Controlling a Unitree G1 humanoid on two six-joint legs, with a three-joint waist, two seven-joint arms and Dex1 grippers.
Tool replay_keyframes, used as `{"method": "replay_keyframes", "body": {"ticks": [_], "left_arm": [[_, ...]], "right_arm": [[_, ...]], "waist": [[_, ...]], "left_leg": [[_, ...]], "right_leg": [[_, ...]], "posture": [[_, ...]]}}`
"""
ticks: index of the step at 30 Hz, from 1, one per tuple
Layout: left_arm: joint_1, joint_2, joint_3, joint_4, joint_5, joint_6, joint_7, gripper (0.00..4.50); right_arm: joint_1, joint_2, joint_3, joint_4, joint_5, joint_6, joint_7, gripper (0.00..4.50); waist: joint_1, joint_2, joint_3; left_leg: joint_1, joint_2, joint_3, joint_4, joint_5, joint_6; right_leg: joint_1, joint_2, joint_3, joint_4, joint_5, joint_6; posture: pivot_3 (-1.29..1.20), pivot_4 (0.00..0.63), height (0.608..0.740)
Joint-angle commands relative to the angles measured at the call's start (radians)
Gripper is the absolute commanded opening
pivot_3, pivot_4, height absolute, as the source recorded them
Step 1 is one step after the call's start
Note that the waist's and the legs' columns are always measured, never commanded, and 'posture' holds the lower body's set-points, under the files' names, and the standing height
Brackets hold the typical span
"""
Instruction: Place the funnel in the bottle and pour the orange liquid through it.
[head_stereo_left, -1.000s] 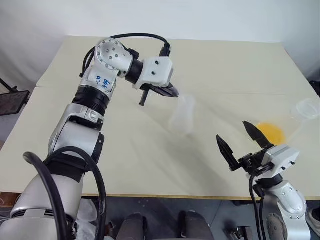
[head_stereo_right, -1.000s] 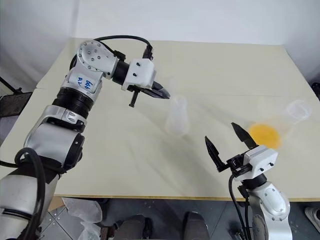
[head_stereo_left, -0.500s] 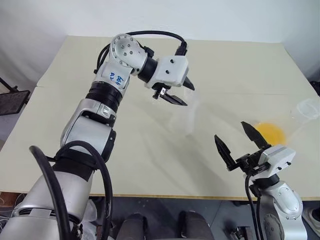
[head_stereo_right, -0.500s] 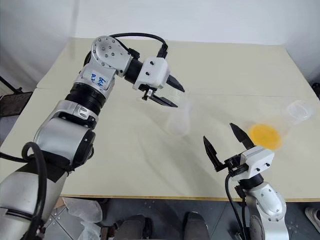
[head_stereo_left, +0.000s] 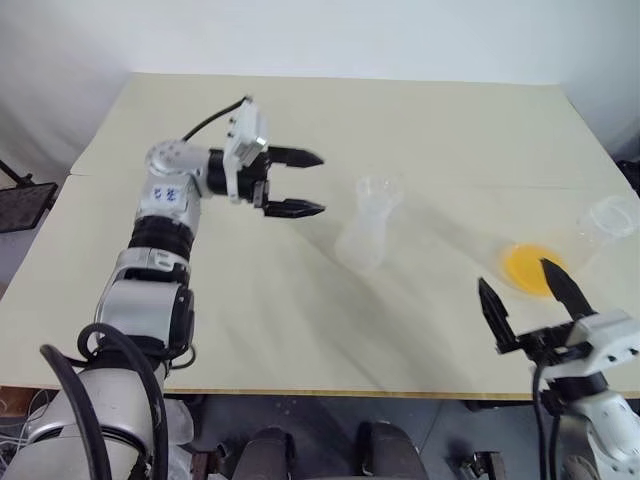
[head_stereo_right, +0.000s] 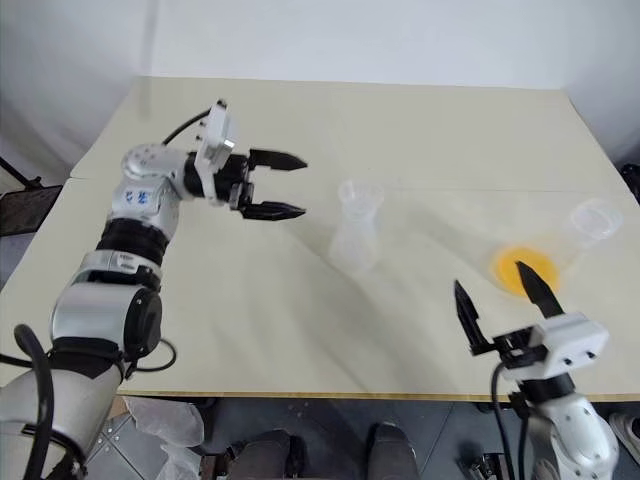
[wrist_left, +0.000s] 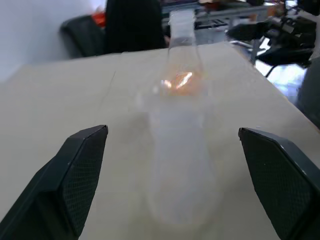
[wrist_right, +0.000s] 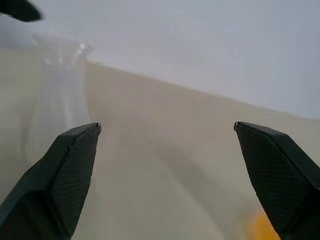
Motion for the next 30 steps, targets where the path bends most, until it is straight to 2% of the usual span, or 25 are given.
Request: {"method": "replay_keyframes", "body": {"ticks": [1,6,9,17,24,30], "left_arm": [[0.069,0.024,0.054,-0.113,-0.052,0.023,0.054,4.43],[0.215,0.024,0.055,-0.318,-0.089,0.080,0.091,4.43],[0.275,0.017,0.051,-0.417,-0.117,0.136,0.103,4.43],[0.344,0.006,0.030,-0.522,-0.129,0.180,0.140,4.43],[0.376,0.017,0.017,-0.580,-0.144,0.213,0.146,4.43],[0.386,0.027,0.019,-0.614,-0.157,0.239,0.158,4.43]], "right_arm": [[0.071,0.021,-0.096,-0.073,0.058,-0.050,-0.013,4.50],[0.129,0.065,-0.181,-0.030,0.076,-0.067,-0.052,4.50],[0.107,0.063,-0.222,-0.003,0.089,-0.035,-0.104,4.50],[-0.062,-0.103,-0.288,0.096,0.127,0.220,-0.226,4.50],[-0.209,-0.190,-0.302,0.162,0.248,0.388,-0.217,4.50],[-0.278,-0.242,-0.288,0.223,0.248,0.446,-0.179,4.50]], "waist": [[0.005,0.000,0.000],[0.003,0.000,0.000],[0.001,0.000,0.000],[0.000,0.001,0.000],[0.001,0.001,-0.001],[0.001,0.002,-0.001]], "left_leg": [[0.000,0.000,-0.001,0.000,0.000,0.000],[0.000,0.000,-0.003,0.000,0.000,0.000],[0.000,0.000,-0.002,0.000,0.000,0.000],[0.003,0.000,-0.002,0.000,0.000,0.000],[0.003,0.000,0.000,0.000,0.000,0.000],[0.002,0.000,0.002,0.000,0.000,0.000]], "right_leg": [[0.000,0.000,0.000,0.000,0.000,0.000],[0.001,0.000,0.000,0.000,0.000,0.000],[0.001,0.000,0.001,0.000,0.000,0.000],[0.001,0.001,0.007,0.000,0.000,0.000],[0.001,0.001,0.007,0.000,0.000,0.000],[0.001,0.001,0.006,0.000,0.000,0.000]], "posture": [[0.00,0.150,0.740],[0.00,0.150,0.740],[0.00,0.150,0.740],[0.00,0.150,0.740],[0.00,0.150,0.740],[0.00,0.150,0.740]]}}
